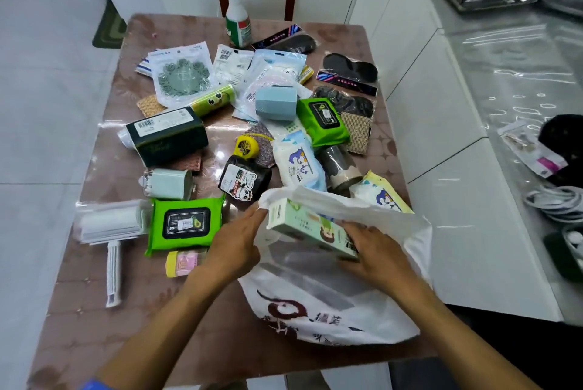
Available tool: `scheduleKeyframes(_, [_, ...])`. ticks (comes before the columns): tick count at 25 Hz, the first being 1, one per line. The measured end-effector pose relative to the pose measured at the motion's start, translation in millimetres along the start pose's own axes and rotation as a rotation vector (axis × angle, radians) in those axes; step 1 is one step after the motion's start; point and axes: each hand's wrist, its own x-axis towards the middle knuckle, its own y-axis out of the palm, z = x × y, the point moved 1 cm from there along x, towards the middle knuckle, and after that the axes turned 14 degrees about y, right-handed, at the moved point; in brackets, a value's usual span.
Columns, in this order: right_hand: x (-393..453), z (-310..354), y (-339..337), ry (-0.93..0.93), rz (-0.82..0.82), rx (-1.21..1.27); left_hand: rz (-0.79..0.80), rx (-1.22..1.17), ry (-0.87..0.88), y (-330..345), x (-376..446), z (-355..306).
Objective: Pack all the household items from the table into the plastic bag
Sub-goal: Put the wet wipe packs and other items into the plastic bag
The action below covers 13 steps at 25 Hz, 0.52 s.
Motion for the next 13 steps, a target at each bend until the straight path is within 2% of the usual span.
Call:
scheduleKeyframes(3, [-5,-1,18,0.062,-0.036,-0.297,-0.093,-0.097,0.029,-19,-2,1])
scheduleKeyframes(5, [-5,1,31,0.109,0.021,-0.364,-0.086,-0.095,0.06,-23,-3,-1])
scheduleKeyframes(9, [-9,8,37,0.128,0.055,-0.32,0.022,-0.081,0.03,-18,-5,6])
scheduleKeyframes(10, [-10,13,33,0.148,0.06,-0.307,0.051,-0.093,0.067,-16,-6,9])
scheduleKeyframes(13, [-8,47,4,0.055,-0.03,-0.178,0.057,-0.313,0.193,-27,-11,18])
